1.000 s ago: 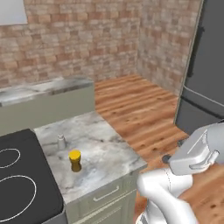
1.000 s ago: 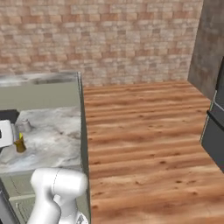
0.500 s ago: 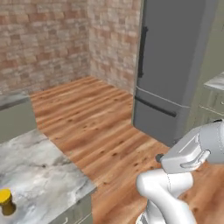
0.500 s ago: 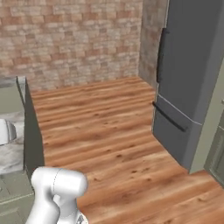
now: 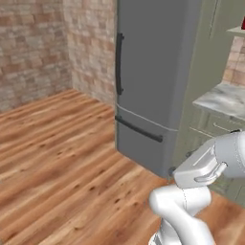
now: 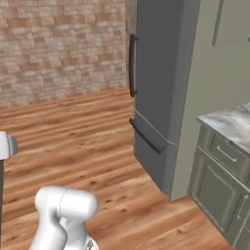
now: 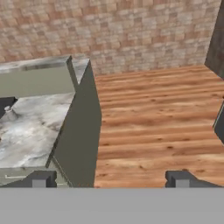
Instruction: Collect the turmeric, ketchup, and shaker from the cabinet and place them next to the stove.
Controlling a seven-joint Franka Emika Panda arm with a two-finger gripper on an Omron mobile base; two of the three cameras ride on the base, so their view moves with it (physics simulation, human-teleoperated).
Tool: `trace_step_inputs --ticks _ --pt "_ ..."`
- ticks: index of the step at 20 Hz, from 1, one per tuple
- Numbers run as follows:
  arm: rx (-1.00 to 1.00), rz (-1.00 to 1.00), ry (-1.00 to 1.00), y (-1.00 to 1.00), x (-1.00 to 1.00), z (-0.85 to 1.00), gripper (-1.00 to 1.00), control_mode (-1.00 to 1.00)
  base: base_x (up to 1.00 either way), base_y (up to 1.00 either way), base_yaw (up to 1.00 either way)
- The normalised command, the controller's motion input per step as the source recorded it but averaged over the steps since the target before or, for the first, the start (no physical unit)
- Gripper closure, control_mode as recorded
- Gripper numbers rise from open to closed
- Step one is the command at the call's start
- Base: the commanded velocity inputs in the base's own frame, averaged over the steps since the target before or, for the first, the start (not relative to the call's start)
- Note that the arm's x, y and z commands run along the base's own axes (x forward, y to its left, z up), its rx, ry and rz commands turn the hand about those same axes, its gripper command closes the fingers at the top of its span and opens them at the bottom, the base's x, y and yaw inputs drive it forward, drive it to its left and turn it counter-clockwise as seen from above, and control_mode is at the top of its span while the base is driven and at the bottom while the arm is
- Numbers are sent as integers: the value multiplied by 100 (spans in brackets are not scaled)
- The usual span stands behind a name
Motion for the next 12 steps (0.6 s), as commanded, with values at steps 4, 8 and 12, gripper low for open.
trace_step_inputs --ticks 4,8,12 --pt "0 0 0 0 0 0 -100 100 55 -89 -21" --pt "0 0 0 0 0 0 -100 100 53 -44 -35" --pt "0 0 0 0 0 0 -100 100 52 -20 -40"
